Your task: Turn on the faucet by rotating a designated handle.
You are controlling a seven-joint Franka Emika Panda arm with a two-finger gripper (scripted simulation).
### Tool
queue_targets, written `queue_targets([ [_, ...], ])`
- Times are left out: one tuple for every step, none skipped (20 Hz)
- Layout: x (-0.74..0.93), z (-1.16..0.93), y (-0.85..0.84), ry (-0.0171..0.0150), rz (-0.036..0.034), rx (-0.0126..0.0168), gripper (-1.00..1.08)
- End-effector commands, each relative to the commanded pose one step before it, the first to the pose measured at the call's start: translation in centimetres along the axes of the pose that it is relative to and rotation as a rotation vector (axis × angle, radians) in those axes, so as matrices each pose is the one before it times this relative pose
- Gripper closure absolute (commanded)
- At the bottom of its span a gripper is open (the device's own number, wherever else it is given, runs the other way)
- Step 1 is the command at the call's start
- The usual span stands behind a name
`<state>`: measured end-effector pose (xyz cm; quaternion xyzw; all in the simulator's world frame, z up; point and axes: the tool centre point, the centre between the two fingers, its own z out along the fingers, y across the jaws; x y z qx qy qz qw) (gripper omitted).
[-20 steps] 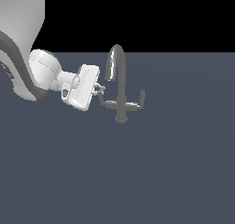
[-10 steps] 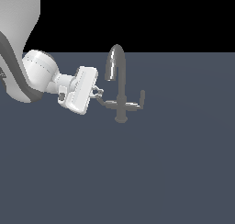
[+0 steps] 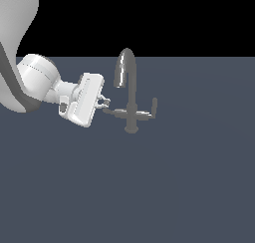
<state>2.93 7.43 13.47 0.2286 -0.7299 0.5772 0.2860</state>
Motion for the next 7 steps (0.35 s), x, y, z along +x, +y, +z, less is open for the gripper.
queue_targets([
  [-0.728, 0.421, 2.087, 0.00487, -0.01495, 0.00114, 1.08],
  [-0.233, 0.087, 0.766, 0.00132, -0.00262, 0.00012, 1.08],
  [-0.234, 0.087, 0.769, 0.00131, -0.00262, 0.00012, 1.08],
  [-0.236, 0.086, 0.770, 0.00130, -0.00262, 0.00012, 1.08],
  [-0.241, 0.086, 0.774, 0.00132, -0.00270, 0.00013, 1.08],
  [-0.241, 0.083, 0.771, 0.00125, -0.00264, 0.00014, 1.08],
  [0.000, 0.000, 0.000, 0.00000, 0.00000, 0.00000, 1.08],
])
